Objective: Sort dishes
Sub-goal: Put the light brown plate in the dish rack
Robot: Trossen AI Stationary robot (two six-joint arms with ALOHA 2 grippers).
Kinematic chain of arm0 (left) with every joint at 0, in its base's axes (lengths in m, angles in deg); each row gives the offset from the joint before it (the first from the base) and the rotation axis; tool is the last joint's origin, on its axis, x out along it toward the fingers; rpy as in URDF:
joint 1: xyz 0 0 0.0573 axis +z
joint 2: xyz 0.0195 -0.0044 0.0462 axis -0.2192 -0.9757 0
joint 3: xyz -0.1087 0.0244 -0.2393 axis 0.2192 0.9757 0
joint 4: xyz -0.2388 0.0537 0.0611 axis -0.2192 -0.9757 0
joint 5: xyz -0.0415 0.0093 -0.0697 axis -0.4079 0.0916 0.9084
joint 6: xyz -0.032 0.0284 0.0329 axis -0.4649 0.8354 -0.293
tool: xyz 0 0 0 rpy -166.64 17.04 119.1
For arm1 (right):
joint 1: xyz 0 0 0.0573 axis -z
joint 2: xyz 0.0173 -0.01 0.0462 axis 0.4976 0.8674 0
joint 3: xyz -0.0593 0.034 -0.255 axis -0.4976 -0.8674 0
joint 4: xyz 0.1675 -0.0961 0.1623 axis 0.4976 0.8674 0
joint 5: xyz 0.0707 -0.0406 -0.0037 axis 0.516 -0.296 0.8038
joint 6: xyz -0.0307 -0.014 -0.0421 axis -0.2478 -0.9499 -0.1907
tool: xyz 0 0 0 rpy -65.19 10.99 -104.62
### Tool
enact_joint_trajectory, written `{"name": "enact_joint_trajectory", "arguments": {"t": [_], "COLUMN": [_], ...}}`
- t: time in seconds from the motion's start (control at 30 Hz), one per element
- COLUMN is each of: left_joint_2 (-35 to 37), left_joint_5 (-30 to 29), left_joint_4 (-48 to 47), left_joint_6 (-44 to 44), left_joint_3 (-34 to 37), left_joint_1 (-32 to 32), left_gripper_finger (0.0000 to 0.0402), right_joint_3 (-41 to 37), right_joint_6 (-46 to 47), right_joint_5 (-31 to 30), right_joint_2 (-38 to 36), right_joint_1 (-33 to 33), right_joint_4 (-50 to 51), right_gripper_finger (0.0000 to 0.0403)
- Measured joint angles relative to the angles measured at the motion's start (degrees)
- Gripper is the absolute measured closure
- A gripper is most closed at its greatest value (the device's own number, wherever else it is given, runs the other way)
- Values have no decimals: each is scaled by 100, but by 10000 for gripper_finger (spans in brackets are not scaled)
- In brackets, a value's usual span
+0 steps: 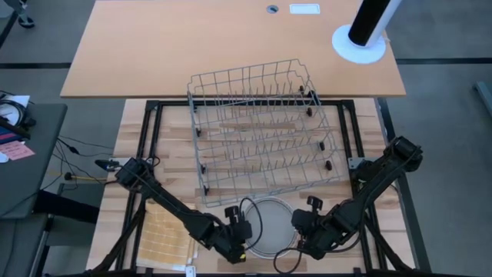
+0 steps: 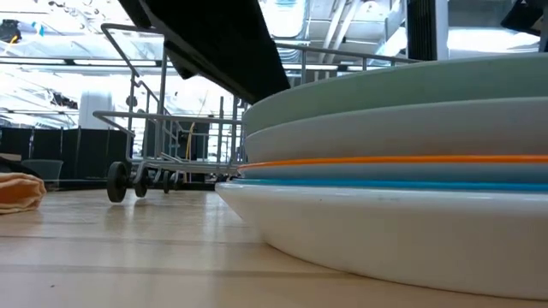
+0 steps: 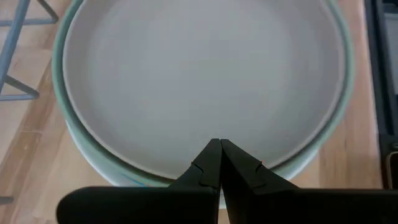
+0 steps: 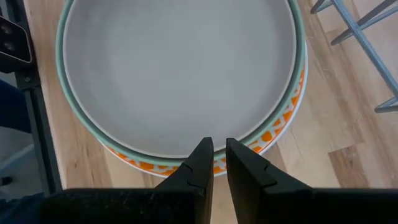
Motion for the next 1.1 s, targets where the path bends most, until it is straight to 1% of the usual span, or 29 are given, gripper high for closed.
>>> {"name": "enact_joint_trajectory", "arguments": {"t": [0.27, 0.37, 0.53, 0.7, 0.83, 1.03, 1.1], "left_joint_2": [11, 11, 10, 11, 11, 9, 11], "left_joint_5": [85, 11, -82, -111, -55, 44, 41], "left_joint_4": [-487, -444, -545, -1021, -1285, -1272, -1095], "left_joint_6": [-360, -238, -30, -118, -346, -530, -527], "left_joint_3": [-9, -16, -383, -617, -604, -424, -362], "left_joint_1": [38, 38, -22, -15, -11, 17, 21], "left_gripper_finger": [401, 401, 401, 401, 402, 402, 402], "right_joint_3": [0, 0, 1, 2, 2, 2, 2], "right_joint_6": [-137, -173, -221, -230, -236, -234, -234], "right_joint_5": [2, 2, 2, 2, 4, 7, 7], "right_joint_2": [0, 0, 0, 0, 0, 0, 0], "right_joint_1": [0, 0, 40, 87, 113, 114, 114], "right_joint_4": [0, 7, 27, 39, 38, 38, 38], "right_gripper_finger": [354, 354, 354, 354, 354, 354, 354]}}
